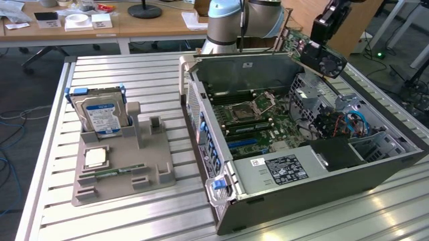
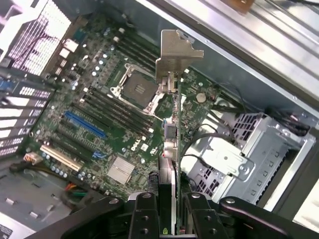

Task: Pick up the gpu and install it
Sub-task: 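Insert the gpu into the slot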

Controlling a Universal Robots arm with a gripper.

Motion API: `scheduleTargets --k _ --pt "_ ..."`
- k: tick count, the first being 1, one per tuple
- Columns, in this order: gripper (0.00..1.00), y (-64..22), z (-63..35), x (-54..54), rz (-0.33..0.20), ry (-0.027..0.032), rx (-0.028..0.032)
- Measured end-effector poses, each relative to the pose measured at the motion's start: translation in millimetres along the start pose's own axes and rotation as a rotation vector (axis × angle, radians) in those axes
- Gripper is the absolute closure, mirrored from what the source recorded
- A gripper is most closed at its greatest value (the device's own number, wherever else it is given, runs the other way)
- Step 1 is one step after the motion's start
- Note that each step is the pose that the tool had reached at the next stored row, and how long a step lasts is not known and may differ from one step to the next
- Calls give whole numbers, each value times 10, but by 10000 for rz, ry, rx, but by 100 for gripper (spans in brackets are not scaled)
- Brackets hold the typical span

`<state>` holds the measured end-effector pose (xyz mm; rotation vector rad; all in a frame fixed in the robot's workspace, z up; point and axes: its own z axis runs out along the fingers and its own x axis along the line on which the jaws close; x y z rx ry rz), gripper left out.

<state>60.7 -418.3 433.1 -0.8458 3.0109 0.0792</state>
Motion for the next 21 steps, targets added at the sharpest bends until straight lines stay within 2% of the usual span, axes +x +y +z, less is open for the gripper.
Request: scheduleTargets --k 21 --pt "74 3 22 -1 -3060 138 -82"
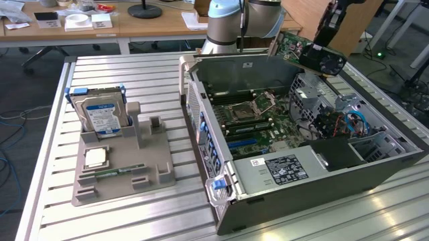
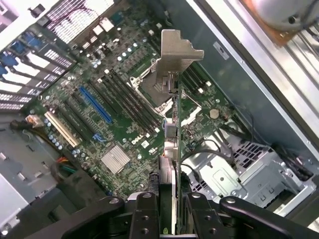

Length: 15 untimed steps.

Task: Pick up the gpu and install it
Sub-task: 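Insert the gpu into the slot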

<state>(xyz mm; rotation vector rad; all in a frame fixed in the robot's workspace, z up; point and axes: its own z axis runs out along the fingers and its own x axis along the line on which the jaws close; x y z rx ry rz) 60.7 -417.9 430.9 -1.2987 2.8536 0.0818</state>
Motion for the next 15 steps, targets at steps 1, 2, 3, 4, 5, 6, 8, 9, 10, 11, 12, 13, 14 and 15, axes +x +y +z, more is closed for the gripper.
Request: scheduleTargets --k 1,2,3,4,5,6,8,9,10,11,12,13,14,15 --pt "74 0 0 0 -77 3 -1" --pt "74 0 0 0 -81 4 -1" --pt "74 0 0 0 -82 5 -1" --pt "74 0 0 0 -82 4 -2" --pt "74 0 0 0 -82 4 -2" --pt "74 0 0 0 -82 4 -2" --pt "74 0 0 0 -83 4 -2" --pt "74 0 1 0 -93 4 -2" --pt "74 0 1 0 -132 6 -3" --pt "74 0 1 0 -206 10 -5" --pt "74 0 2 0 -304 13 -7" --pt "74 0 3 0 -416 18 -11" --pt "74 0 3 0 -539 24 -14" --pt "74 0 3 0 -681 31 -17"
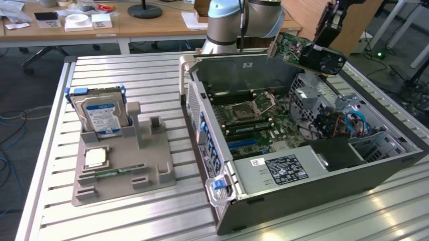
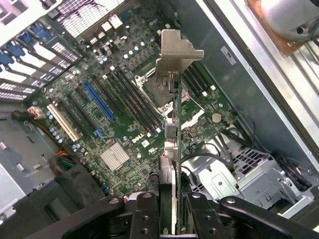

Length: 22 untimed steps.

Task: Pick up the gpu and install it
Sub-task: 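Insert the gpu into the slot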

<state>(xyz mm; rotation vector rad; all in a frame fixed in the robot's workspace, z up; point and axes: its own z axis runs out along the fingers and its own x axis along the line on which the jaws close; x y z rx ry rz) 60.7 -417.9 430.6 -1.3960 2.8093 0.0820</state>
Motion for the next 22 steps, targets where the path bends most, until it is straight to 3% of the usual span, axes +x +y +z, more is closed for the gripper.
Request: scheduleTargets --k 14,22 --pt "74 2 7 1 -1492 78 -32" --pt "74 4 8 2 -1880 105 -36"
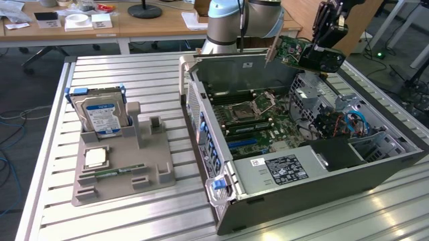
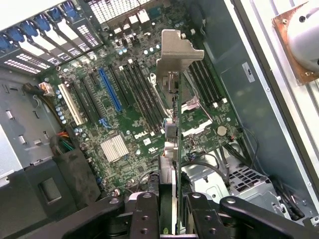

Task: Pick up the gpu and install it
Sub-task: 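Insert the gpu into the slot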

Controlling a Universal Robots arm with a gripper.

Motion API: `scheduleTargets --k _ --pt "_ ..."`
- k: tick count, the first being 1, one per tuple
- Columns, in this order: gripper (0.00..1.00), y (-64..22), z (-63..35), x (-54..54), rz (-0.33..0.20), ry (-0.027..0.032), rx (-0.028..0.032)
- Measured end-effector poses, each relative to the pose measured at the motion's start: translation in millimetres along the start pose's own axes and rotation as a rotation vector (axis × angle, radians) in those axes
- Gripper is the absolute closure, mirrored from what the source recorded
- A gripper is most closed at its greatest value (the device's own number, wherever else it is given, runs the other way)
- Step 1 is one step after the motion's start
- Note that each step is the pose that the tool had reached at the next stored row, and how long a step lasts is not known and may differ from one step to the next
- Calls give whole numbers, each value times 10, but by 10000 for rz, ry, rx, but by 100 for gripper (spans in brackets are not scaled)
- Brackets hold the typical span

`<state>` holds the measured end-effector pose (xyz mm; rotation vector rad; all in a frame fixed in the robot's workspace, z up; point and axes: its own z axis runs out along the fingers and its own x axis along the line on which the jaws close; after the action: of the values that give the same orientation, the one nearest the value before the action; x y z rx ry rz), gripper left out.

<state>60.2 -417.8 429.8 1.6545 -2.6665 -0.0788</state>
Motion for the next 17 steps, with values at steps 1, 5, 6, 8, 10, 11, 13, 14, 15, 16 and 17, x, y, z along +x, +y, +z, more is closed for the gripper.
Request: scheduleTargets --k 1,5,6,8,10,11,13,14,15,16,17 --pt "74 0 0 0 0 0 0" --pt "74 0 0 0 0 0 0" --pt "74 0 0 0 0 0 0" --pt "74 0 0 0 0 0 0" --pt "74 0 0 0 0 0 0" --pt "74 0 0 0 -2 0 0" --pt "74 0 0 0 -53 3 -1" --pt "74 0 0 0 -122 6 -3" --pt "74 0 0 1 -200 9 -5" --pt "74 1 0 0 -286 13 -7" --pt "74 1 0 0 -380 17 -9"
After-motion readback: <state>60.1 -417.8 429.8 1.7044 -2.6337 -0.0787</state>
